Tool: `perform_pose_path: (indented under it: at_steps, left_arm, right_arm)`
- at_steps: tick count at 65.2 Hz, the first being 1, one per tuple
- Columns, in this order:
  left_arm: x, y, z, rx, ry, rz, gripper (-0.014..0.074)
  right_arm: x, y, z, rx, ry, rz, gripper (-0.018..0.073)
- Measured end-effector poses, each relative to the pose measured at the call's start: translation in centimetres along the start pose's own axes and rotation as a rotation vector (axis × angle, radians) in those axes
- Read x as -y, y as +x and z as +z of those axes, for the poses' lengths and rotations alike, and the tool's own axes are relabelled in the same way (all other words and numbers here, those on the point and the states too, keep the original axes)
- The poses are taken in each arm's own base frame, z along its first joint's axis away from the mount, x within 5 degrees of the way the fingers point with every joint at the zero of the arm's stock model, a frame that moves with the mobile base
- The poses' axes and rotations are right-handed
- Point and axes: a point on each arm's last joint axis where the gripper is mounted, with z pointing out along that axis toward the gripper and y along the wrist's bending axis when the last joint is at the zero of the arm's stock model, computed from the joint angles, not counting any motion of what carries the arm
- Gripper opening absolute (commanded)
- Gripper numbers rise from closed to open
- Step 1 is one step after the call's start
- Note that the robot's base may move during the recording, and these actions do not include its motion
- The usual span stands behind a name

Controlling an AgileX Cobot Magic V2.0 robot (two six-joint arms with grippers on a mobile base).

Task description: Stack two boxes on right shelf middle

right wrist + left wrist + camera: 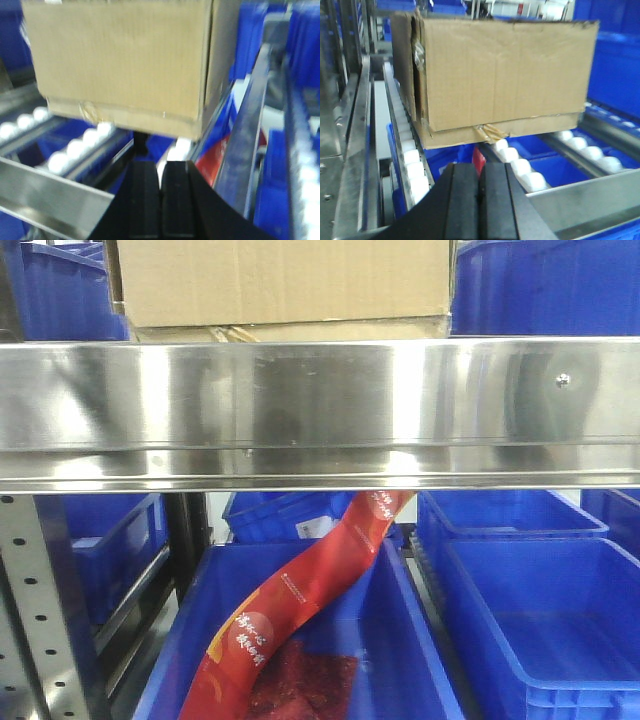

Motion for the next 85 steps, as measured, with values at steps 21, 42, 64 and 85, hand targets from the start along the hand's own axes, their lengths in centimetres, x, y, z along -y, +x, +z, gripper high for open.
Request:
perform_pose_path:
  at_steps: [21,42,64,85]
  left_arm:
    - [0.0,-1.3,-5.1,0.176,0.010,-0.002,-0.0092]
    - [0.0,-1.5,-5.8,0.209,0.012,-0.002,-0.0092]
    - [0.0,-1.5,-5.8,0.209,0.012,-0.002,-0.0092]
    - [0.0,-1.5,-5.8,0.209,0.012,-0.002,-0.0092]
  right_arm:
    - [-0.1,-1.6,-3.7,0.152,-0.016,0.002,-0.0162]
    - [-0.1,-1.6,-3.8,0.154,-0.016,0.001,-0.0162]
    - [0.6,0.0,-5.9,0.199,0.043,-0.151,-0.0162]
    - [3.1,8.2,-7.6,0.153,0.279,-0.076,-0.0162]
